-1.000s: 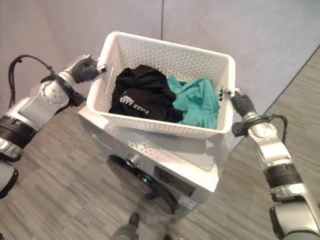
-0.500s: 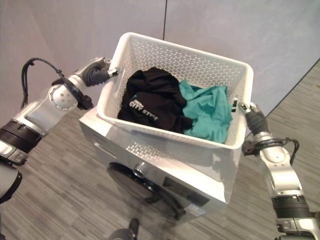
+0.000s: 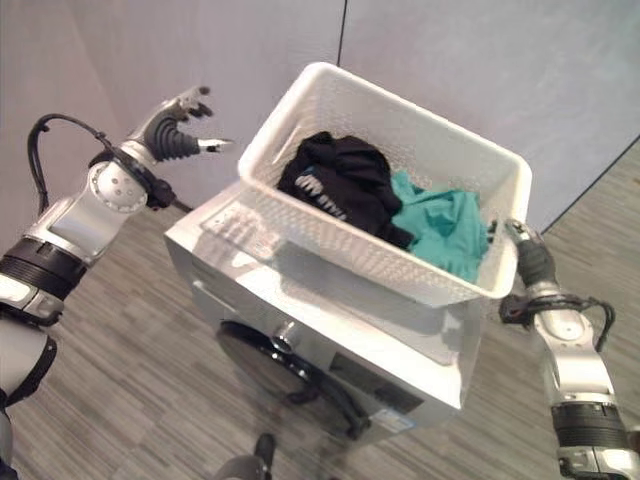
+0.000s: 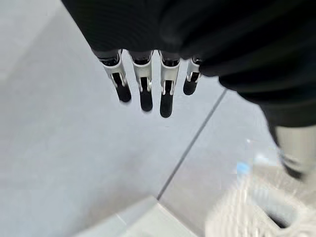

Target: Grab the laundry basket,head to the washer,open it,put in the laundry and shut it.

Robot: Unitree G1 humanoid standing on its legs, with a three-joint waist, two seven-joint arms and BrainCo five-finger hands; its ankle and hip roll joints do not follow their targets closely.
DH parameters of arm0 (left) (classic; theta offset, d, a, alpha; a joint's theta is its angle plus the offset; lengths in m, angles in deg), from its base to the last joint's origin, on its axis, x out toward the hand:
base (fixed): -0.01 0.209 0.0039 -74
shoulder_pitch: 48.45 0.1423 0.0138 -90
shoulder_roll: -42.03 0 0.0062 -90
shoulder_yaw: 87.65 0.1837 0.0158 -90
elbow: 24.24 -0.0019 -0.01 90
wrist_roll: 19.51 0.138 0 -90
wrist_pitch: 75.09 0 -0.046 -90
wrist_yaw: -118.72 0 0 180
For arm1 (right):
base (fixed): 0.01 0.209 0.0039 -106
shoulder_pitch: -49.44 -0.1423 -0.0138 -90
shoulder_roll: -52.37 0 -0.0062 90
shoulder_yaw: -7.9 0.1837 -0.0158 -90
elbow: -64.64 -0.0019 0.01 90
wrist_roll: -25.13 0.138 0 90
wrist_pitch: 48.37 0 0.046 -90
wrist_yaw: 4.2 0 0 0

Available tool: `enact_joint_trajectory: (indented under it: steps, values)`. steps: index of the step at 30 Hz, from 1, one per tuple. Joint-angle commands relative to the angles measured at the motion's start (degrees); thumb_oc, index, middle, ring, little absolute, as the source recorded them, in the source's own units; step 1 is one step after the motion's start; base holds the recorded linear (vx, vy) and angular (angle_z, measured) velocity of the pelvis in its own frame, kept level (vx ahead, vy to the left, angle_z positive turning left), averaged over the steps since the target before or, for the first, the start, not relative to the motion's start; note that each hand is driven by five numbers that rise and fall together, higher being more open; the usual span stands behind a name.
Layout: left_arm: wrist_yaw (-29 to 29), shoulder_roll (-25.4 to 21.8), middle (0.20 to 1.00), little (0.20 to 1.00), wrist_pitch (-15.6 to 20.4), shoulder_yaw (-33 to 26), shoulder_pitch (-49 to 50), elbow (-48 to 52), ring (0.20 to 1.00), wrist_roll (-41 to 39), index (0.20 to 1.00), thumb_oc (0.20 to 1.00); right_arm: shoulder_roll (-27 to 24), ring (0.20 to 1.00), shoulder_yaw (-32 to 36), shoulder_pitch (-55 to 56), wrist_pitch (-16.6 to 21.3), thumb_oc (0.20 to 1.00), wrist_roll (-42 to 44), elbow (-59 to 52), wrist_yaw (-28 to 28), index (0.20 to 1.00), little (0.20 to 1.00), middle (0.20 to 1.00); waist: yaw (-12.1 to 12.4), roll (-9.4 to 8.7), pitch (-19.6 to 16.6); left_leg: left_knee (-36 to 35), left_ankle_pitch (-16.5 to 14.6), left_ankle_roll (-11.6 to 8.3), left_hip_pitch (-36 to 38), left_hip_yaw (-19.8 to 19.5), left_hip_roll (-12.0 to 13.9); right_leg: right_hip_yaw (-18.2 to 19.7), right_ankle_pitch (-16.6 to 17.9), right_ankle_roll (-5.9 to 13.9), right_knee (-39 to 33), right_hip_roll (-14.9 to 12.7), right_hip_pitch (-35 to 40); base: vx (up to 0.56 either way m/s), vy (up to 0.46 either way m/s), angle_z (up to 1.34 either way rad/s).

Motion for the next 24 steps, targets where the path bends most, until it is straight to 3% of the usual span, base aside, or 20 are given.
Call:
enact_joint_trajectory:
  steps: [1, 14, 20, 21, 24]
  values:
    - [-4.80, 2.53, 1.000, 1.000, 1.98, -3.42, -8.16, -5.55, 1.000, 2.52, 1.000, 1.000, -1.75, 1.000, -2.39, 3.51, -0.23, 1.000, 1.73, 1.38, -1.06, 1.000, 1.000, 1.000, 0.83, 3.23, -2.85, -4.57, 1.49, -1.94, -0.81, 0.95, 5.82, -0.95, -6.66, 6.24, 3.98, -5.16, 1.10, 0.09, 0.040, -0.12]
    - [-6.10, 1.63, 1.000, 1.000, 2.59, -4.42, -9.53, -5.65, 1.000, 1.21, 1.000, 1.000, -6.51, 1.000, -5.25, -6.75, 0.74, 1.000, 5.47, 5.90, -1.56, 1.000, 1.000, 1.000, 1.64, 2.67, -4.13, -5.48, 0.14, -1.36, 1.51, 2.76, 4.89, -0.74, -5.36, 7.56, 3.49, -6.84, 1.67, 0.05, 0.024, -0.11]
    - [-2.33, 1.72, 1.000, 1.000, 4.91, -10.78, -0.59, 3.77, 1.000, -7.33, 1.000, 1.000, -8.46, 1.000, -1.00, -6.31, 2.02, 1.000, 6.14, 8.93, -3.61, 1.000, 1.000, 1.000, 2.70, 2.39, -4.17, -5.31, 0.39, -1.58, 0.65, 1.45, 4.63, -2.14, -5.66, 7.25, 3.34, -6.43, 2.24, 0.00, -0.016, 0.06]
    - [-0.68, 2.61, 1.000, 1.000, 4.96, -14.55, 5.83, 7.86, 1.000, -10.03, 1.000, 1.000, -8.10, 1.000, 1.39, -4.10, 1.59, 1.000, 5.96, 11.57, -3.53, 1.000, 1.000, 1.000, 3.34, 2.37, -3.85, -5.40, 0.76, -1.63, 0.51, 0.84, 4.65, -2.67, -5.87, 6.92, 3.41, -6.15, 2.41, -0.04, -0.055, 0.13]
    - [0.52, 2.41, 1.000, 1.000, 4.72, -17.94, 11.55, 11.80, 1.000, -9.89, 1.000, 1.000, -7.52, 1.000, 3.64, -1.07, 1.28, 1.000, 5.72, 11.62, -3.12, 1.000, 1.000, 1.000, 3.76, 2.58, -3.67, -5.38, 1.11, -1.76, 0.31, 0.38, 4.71, -3.06, -6.02, 6.58, 3.37, -5.83, 2.50, -0.04, -0.040, 0.12]
